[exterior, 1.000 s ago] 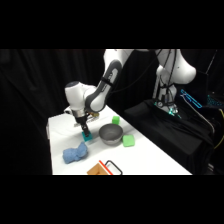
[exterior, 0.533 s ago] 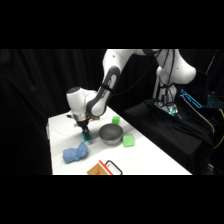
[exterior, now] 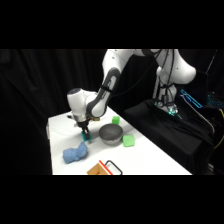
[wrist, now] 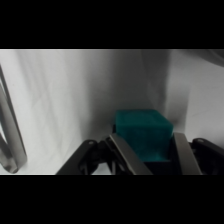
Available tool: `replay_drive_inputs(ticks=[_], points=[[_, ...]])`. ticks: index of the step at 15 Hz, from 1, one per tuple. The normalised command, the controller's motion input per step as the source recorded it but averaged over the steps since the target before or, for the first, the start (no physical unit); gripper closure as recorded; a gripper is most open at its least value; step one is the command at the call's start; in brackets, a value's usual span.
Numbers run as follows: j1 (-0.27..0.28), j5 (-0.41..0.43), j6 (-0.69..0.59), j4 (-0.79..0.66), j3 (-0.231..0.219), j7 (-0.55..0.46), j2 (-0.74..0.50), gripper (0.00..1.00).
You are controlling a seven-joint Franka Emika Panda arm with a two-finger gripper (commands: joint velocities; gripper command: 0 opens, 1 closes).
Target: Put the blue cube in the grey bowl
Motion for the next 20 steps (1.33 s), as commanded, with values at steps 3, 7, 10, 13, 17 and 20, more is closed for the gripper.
replay_drive_inputs(ticks=[3,7,10,13,17,20], points=[[0.008,-0.020,-0.16,-0.23,0.033,-0.06,-0.42,0.74],[0.017,-0.053,-0.38,-0.28,0.016,-0.11,-0.56,0.74],[0.004,-0.029,-0.39,-0.26,0.019,-0.13,-0.49,0.74],[0.016,-0.022,-0.25,-0.35,0.022,-0.14,-0.47,0.74],[0.037,-0.009,-0.10,-0.43,0.020,-0.12,-0.46,0.74],[0.064,0.005,0.01,-0.47,0.021,-0.08,-0.46,0.74]])
